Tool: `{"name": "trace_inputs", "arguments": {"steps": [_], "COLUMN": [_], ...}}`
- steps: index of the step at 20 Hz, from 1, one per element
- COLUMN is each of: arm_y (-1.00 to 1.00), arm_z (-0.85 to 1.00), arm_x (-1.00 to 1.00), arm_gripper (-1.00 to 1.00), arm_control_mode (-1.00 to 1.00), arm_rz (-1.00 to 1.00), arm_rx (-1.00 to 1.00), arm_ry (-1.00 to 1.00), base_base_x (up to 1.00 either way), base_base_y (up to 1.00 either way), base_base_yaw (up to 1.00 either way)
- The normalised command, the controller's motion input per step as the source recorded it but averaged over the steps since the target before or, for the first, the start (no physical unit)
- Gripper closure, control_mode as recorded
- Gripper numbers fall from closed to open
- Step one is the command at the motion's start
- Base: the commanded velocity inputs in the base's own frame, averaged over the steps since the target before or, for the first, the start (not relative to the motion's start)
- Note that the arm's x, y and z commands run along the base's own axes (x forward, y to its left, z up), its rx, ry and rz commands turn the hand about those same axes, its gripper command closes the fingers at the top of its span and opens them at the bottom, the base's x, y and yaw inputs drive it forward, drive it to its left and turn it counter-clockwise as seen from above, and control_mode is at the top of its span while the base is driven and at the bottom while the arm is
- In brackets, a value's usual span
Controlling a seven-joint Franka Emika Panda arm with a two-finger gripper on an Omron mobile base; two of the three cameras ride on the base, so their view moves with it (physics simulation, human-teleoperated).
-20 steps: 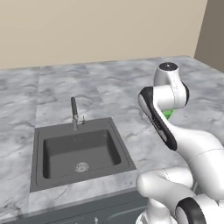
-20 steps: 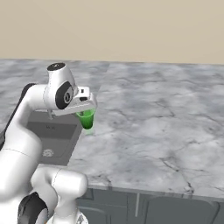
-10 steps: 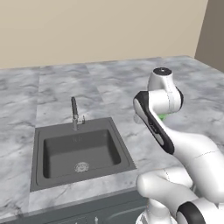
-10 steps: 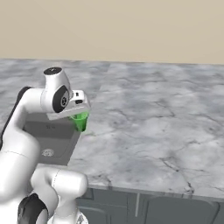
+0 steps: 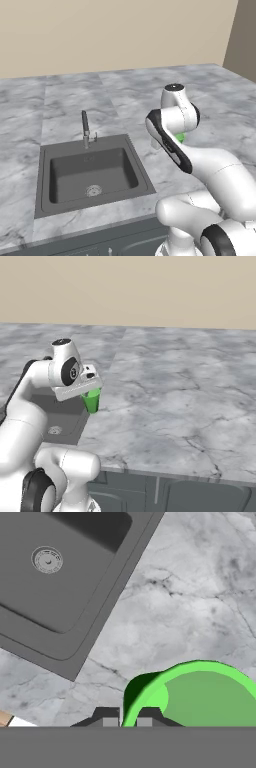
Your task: Pick the cup and bowl from the counter and place them on the counter next to the sink.
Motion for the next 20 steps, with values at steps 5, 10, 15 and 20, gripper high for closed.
{"name": "trace_inputs", "arguments": {"steps": [5, 10, 15, 20], "arm_y": [-0.03, 0.00, 0.00, 0.00], "arm_z": [-0.26, -0.28, -0.51, -0.51], "arm_x": [0.29, 0.38, 0.33, 0.22], "arm_gripper": [1.00, 1.00, 1.00, 1.00], "arm_control_mode": [-1.00, -1.00, -1.00, -1.00], "arm_rz": [0.05, 0.09, 0.09, 0.09], "arm_rx": [0.01, 0.03, 0.00, 0.00], "arm_ry": [0.00, 0.00, 0.02, 0.03], "base_base_x": [0.00, 0.00, 0.00, 0.00], "base_base_y": [0.00, 0.00, 0.00, 0.00], "base_base_yaw": [0.00, 0.00, 0.00, 0.00]}}
